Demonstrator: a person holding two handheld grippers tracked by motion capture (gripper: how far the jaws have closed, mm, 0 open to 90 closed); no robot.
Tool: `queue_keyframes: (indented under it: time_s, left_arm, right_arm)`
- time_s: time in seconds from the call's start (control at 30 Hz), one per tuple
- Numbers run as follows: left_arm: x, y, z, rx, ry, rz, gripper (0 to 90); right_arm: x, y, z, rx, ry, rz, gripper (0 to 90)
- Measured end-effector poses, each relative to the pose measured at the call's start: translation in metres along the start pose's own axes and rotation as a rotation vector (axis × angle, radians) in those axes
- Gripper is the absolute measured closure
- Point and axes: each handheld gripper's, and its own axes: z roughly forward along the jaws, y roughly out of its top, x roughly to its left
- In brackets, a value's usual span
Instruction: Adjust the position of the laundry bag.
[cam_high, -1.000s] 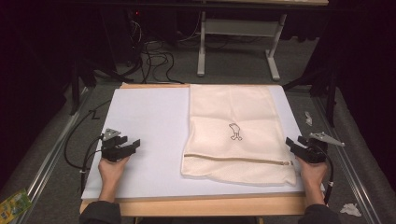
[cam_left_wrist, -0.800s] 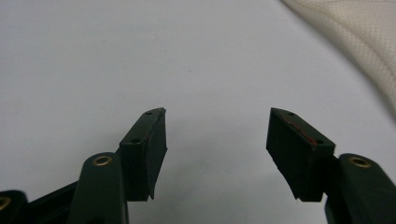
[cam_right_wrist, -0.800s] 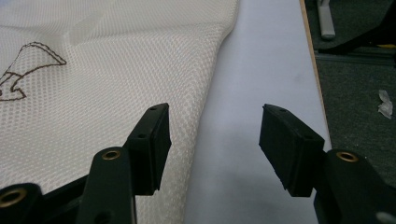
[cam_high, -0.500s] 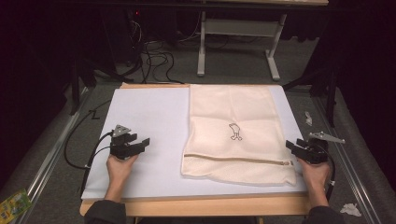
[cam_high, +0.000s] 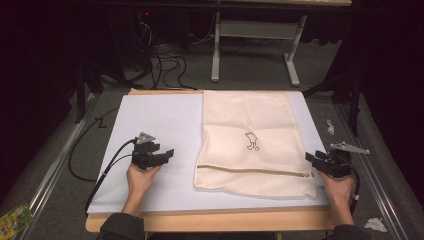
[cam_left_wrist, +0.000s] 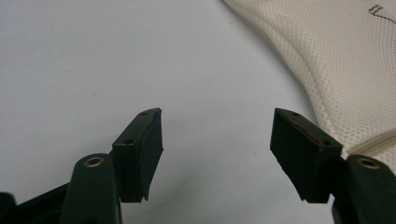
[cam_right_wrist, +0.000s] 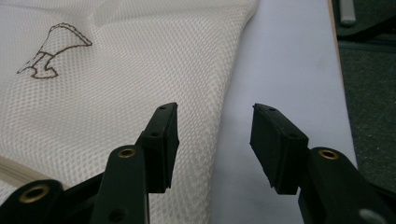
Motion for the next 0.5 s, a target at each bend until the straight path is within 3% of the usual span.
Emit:
queue_keyframes:
  time_s: [0.17,0.3,0.33,0.4,0.5]
  left_arm:
    - [-0.010,0.004,0.004,0.005,-0.023,0.014,34.3]
    - [-0.028,0.010,0.014,0.023,-0.066,0.022,33.4]
    - [-0.028,0.010,0.014,0.023,-0.066,0.022,33.4]
    - [-0.042,0.016,0.024,0.066,-0.061,0.053,33.3]
    - [-0.049,0.019,0.028,0.062,-0.080,0.057,33.1]
  right_arm:
    - [0.001,0.000,0.000,0.032,0.009,0.006,53.5]
    - [0.004,0.001,0.003,0.070,0.009,0.018,53.4]
    - [0.004,0.002,0.003,0.073,0.008,0.013,53.3]
    - [0.007,0.003,0.003,0.081,0.011,0.010,53.1]
    - [0.009,0.003,0.005,0.090,0.011,0.007,52.5]
